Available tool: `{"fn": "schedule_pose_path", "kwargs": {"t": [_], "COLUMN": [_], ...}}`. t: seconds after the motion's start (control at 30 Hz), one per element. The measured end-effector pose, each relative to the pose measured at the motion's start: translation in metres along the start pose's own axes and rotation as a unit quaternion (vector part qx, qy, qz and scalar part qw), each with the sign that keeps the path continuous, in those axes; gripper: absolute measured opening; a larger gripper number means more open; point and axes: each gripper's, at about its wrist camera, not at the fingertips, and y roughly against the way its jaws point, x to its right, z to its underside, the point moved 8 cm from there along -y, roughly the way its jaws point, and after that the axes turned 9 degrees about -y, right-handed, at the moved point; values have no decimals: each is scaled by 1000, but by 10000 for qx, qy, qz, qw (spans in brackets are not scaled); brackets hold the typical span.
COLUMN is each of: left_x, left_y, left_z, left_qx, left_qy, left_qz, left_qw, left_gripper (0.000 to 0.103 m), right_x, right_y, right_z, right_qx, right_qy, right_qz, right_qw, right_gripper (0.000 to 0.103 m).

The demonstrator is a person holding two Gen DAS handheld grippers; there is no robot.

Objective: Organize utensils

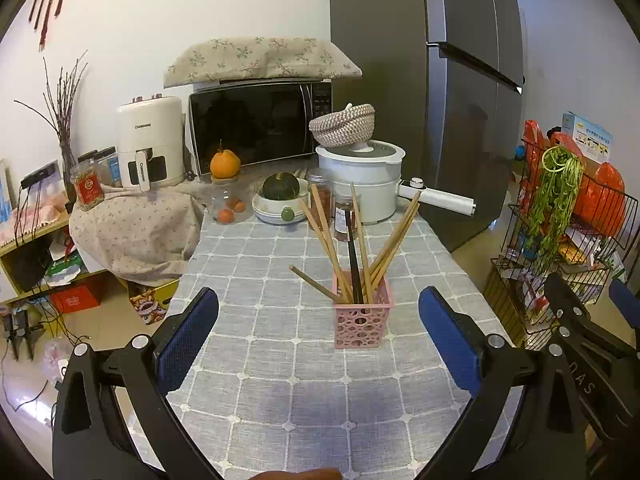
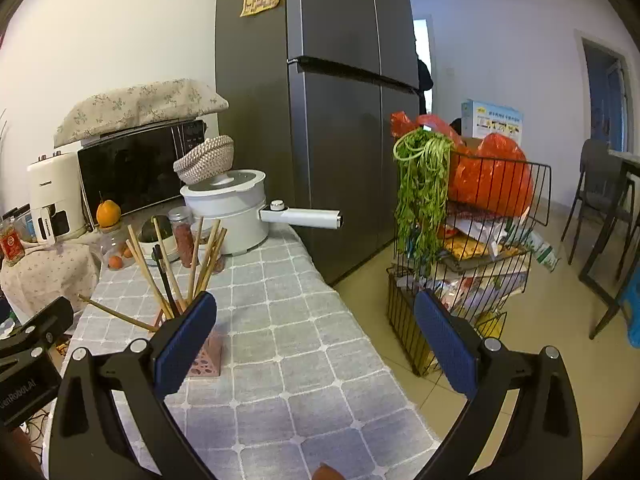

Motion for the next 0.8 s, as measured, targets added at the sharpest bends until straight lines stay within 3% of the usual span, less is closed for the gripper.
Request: {"fn": "schedule_pose_path", "kwargs": {"t": [0.8], "left_x": [-2], "left_y": [-5], "left_z": [4], "left_qx": [-66], "left_qy": [-36], "left_qz": [-20], "left_qw": [10000], "left_gripper": [96], "right_x": [1], "right_y": [-4], "right_z": [6], "right_qx": [-145], "right_qy": [-80], "right_qz": [-49], "right_qw": [9999], "right_gripper": [97]}}
